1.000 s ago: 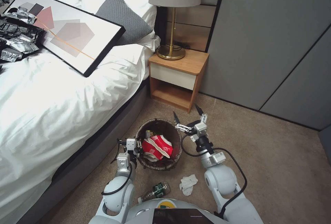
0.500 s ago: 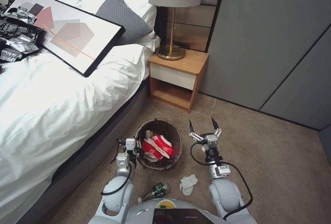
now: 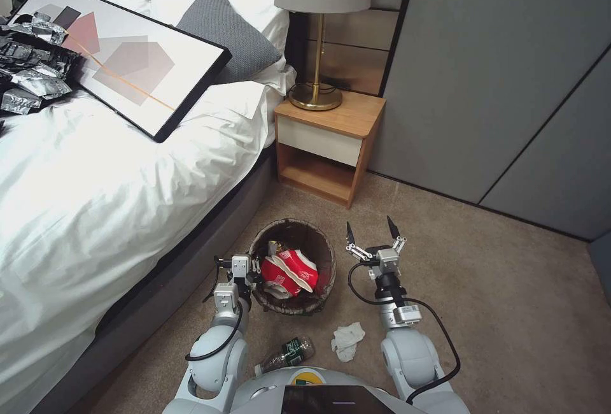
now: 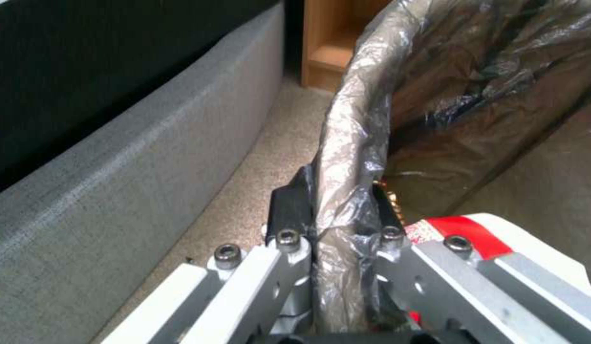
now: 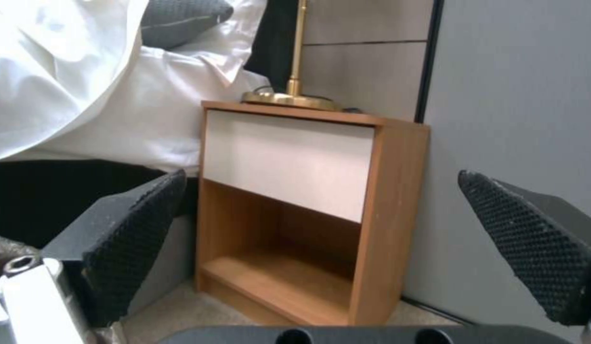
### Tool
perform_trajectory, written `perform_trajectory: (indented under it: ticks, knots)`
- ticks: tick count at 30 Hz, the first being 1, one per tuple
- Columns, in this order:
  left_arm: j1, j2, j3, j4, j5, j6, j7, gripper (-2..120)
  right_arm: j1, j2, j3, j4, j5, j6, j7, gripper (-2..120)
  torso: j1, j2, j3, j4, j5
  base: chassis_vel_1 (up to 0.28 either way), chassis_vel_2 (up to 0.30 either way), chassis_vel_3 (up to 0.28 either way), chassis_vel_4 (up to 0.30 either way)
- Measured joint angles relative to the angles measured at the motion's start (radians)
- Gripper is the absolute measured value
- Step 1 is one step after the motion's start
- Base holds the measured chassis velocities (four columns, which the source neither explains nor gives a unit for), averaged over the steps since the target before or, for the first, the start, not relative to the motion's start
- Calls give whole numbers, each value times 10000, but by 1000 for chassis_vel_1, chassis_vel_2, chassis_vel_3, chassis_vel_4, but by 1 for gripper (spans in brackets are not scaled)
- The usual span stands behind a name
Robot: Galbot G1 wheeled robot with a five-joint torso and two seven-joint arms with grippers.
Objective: Pick up the trash bin, then pick up the garbage from the floor and place it into the trash bin.
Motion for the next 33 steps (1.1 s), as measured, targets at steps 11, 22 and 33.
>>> perform_trajectory:
  ticks: [11,22,33]
  knots:
    - [-5,-2,16,0,-3,-5,-17,5,8,17,-5,-40,68,34,-69,100,1,0,0,-1,1,53,-51,-56,53]
    - [21,-8,30,-30,3,-5,-36,5,76,24,42,-139,116,156,-103,100,0,0,-1,0,0,104,-106,-110,114]
    - [25,0,18,-52,5,-3,-45,5,197,4,104,-209,115,288,-104,100,0,0,0,0,0,7,-6,-10,9]
